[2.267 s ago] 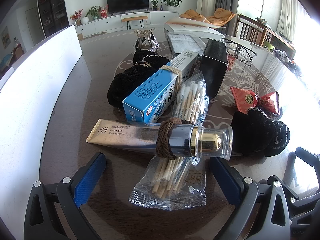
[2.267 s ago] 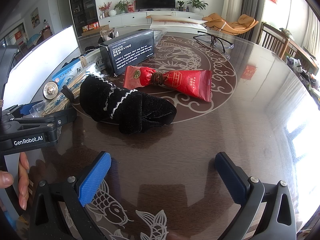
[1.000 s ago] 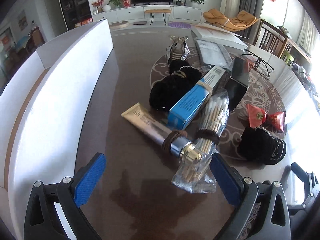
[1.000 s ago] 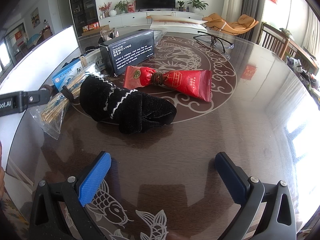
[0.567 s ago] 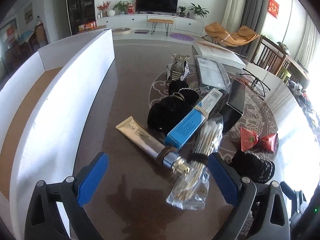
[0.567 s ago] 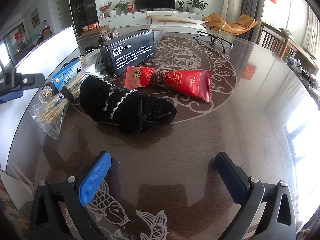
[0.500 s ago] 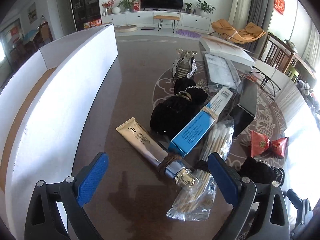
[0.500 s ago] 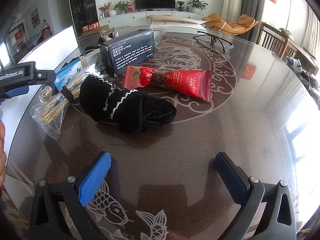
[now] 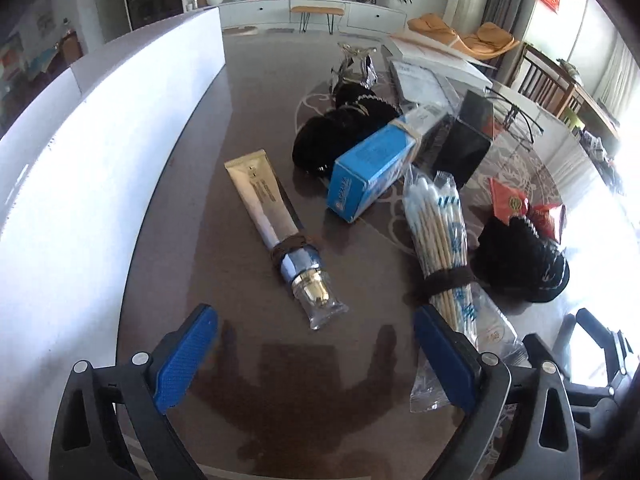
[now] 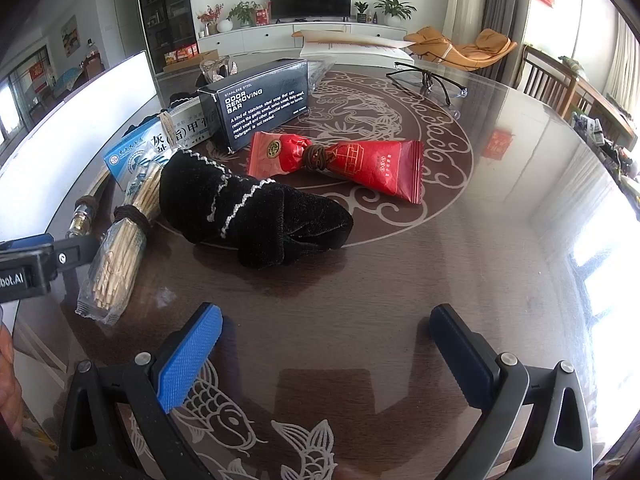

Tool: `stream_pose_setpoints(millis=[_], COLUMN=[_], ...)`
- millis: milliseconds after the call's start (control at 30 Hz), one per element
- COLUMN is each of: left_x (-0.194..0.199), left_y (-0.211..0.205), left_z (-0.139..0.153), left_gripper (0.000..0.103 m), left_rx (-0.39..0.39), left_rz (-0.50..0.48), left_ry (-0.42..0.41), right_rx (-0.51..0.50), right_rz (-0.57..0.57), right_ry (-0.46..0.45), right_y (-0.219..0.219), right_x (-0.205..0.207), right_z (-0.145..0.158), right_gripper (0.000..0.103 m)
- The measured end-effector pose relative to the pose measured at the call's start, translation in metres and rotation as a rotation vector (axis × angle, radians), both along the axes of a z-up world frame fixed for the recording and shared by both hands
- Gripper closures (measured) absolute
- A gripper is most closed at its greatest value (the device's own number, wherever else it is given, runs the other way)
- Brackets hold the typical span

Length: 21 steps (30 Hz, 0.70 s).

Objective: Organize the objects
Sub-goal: 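Grasp the gold tube with the left tool while the right tool grasps the black sock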

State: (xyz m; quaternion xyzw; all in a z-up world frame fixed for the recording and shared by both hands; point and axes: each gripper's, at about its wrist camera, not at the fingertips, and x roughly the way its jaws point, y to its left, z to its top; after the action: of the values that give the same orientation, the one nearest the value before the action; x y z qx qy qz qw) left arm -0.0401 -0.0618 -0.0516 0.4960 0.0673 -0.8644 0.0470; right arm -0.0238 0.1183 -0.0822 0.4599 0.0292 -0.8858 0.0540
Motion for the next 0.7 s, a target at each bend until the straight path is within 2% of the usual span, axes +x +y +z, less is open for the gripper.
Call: stream_pose_setpoints(millis=[67, 167, 233, 267, 300, 367, 433, 533, 633, 700], left_x=[-0.012, -0.040, -0.050, -0.047, -0.043, -0.031, -0.015, 0.016, 0.037, 0.042], left_y=[-0.005, -0.014, -0.018, -0.015, -0.012, -0.008, -0.004, -0.001, -0.002, -0.005], left_z=[0.007, -0.006, -0.020, -0.019, -0.017, -0.013, -0.013, -0.012, -0.013, -0.013], left_gripper=[0.003, 0.003, 0.007, 0.023, 0.030, 0.067, 0.074, 0.075, 0.073, 0.059], left_rx=[-0.027, -0.025, -0.023, -0.066, -0.079, -0.084, -0.085, -0.064, -0.088, -0.114], left_rz=[0.066, 0.129, 0.137, 0.127, 0.103, 0.042, -0.022, -0.120, -0.193, -0.199], left_ry=[0.020, -0.039, -0.077, -0.041, -0.011, 0.024, 0.037, 0.056, 0.068, 0.068], right_rx=[0.000, 0.000, 0.000, -0.001, 0.000, 0.000, 0.000, 0.000, 0.000, -0.001], right_rz=[0.000, 0.000, 0.000, 0.000, 0.000, 0.000, 0.000, 0.000, 0.000, 0.000], right_ry=[0.000, 0.000, 0.000, 0.000, 0.000, 0.000, 0.000, 0.000, 0.000, 0.000], right_y=[0.000, 0.000, 0.000, 0.000, 0.000, 0.000, 0.000, 0.000, 0.000, 0.000], right_x=[0.000, 0.000, 0.000, 0.000, 0.000, 0.000, 0.000, 0.000, 0.000, 0.000], right_z=[0.000, 0.000, 0.000, 0.000, 0.000, 0.000, 0.000, 0.000, 0.000, 0.000], right_gripper=[0.000, 0.000, 0.000, 0.000, 0.000, 0.000, 0.000, 0.000, 0.000, 0.000])
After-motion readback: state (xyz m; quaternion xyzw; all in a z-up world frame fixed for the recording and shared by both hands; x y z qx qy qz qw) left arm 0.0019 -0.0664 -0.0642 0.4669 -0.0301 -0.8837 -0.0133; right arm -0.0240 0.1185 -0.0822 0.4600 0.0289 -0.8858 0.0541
